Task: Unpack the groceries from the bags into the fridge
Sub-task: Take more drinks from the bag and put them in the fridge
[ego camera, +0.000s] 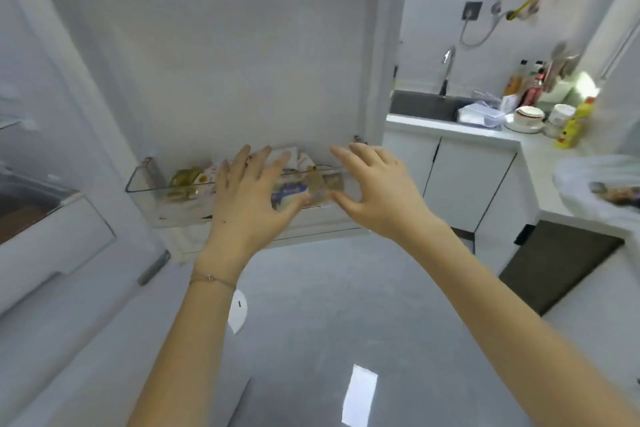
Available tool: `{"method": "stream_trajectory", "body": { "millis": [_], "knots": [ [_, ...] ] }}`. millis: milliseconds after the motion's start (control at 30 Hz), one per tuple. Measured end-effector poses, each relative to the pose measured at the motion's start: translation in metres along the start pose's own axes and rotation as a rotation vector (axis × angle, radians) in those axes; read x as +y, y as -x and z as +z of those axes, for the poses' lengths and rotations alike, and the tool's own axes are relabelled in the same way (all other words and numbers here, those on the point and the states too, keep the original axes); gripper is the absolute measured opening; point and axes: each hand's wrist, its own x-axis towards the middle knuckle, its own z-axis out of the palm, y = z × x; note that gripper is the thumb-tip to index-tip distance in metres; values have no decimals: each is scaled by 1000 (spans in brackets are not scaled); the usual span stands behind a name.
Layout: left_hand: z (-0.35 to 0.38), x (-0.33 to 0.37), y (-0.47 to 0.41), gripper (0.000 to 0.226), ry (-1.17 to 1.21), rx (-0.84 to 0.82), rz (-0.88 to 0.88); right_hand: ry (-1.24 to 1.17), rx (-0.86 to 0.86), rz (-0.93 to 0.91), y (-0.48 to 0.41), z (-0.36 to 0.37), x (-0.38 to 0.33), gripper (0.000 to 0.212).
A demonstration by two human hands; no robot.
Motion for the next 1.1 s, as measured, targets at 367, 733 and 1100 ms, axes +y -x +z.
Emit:
{"method": "stream_trajectory", "body": {
  "millis": [367, 733, 1100],
  "knots": [
    [102, 187, -63, 68, 199, -173, 452, 138, -40, 536, 110, -47, 189, 68],
    [226, 343, -172, 79, 332, -293, 727, 218, -3, 895, 139, -69, 350, 68],
    [340, 479, -239, 81, 321, -451, 901, 244, -18, 1116, 163, -68, 489, 68]
  ]
}}
